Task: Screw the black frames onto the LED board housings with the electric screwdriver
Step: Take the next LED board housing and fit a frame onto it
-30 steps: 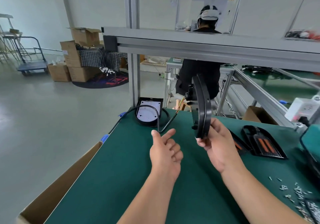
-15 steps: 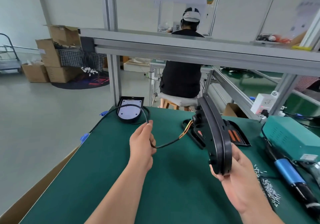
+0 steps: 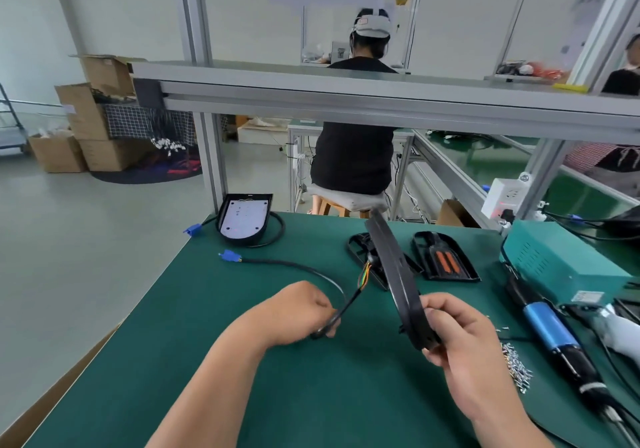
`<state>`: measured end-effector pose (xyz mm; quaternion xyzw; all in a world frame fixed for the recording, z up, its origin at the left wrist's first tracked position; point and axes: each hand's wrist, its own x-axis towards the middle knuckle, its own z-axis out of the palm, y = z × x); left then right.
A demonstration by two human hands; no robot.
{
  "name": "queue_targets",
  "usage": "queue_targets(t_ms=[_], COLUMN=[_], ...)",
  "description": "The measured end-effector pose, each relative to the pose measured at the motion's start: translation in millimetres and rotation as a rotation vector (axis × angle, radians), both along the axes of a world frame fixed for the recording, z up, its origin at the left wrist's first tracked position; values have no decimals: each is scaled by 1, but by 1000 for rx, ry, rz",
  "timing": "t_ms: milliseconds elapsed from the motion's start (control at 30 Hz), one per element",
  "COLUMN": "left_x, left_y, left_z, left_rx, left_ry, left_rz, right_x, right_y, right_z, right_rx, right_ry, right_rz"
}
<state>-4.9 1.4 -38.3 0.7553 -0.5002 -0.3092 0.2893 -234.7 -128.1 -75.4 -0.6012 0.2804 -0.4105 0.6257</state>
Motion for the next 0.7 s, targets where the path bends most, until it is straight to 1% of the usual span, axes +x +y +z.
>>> queue_targets(t_ms=[133,300,367,433,500,567,633,700], left_x=[-9,-40,-42,-31,-13,8,24,26], left_y=[13,-3,-7,-8,-5,-2,-1,-2], left_z=[23,2,-6,-10,-11,-13,-16,-16], left_rx=[78,108,151,182,170,97,-3,-47], left_ry=[75,455,504,496,464,482,518,533], left_rz=[-167,-371,-386,-283,-93,112,265,302], right_x=[2,-1,-3,-7,-9,-11,-10,-8], right_y=[5,4,1,2,4,7,12,18], right_z=[0,2,3,6,9,11,11,10], right_rx=[-92,-95,-94,-184,-307,-390,-458,-484], right_ry=[139,173,198,269,366,420,438,445], right_rz=[34,41,-14,-74,-111,-120,-120,-88])
